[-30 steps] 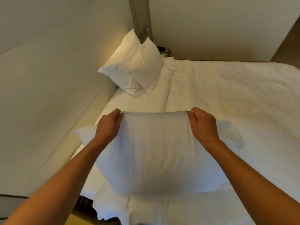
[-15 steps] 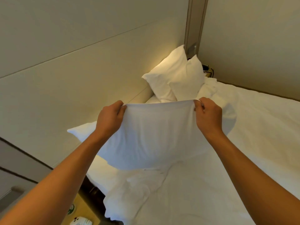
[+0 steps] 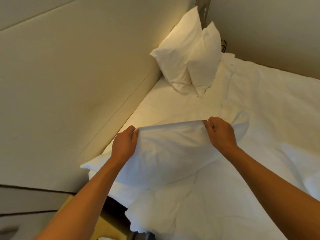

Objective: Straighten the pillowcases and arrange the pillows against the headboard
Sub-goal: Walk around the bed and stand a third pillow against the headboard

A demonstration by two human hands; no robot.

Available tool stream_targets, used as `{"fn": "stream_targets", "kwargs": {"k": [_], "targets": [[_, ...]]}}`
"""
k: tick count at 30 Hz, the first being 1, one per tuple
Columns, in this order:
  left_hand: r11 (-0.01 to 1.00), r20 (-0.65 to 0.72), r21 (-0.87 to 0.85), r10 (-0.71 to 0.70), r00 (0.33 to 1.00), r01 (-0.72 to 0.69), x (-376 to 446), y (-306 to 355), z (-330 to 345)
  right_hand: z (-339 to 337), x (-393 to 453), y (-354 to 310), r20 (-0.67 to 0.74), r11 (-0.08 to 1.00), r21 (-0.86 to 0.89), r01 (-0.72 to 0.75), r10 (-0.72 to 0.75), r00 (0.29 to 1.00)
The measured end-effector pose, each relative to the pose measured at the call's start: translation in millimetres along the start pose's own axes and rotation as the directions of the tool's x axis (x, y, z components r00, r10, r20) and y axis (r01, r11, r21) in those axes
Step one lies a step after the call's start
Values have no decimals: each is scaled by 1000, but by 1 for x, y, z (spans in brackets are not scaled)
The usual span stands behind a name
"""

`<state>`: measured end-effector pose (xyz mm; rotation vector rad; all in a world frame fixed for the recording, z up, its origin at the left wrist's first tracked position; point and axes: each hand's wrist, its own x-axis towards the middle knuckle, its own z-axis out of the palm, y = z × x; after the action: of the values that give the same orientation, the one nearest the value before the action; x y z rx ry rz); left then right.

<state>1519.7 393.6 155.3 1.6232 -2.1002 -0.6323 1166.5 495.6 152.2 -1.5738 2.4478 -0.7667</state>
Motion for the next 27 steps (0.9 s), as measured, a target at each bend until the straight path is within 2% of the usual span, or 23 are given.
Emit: {"fn": "stream_targets", "kwargs": {"k": [9,12,18,27], "targets": [[996,132,-73,-34,991,44,56,-24,1,19,30,-14,19,994,3,-105,105,994],[996,134,-77,-24,991,35,60,-23,-1,19,38,-14,17,993,-5,-114,114,993],[1000,86,-12,-7,996,8,58,-8,-12,14,47,-11,-49,1000,2,-13,14,999],[987,15,147,-70,997,67,23,25,-19,-7,61,2,-56,984,94,153,-148,987]]}}
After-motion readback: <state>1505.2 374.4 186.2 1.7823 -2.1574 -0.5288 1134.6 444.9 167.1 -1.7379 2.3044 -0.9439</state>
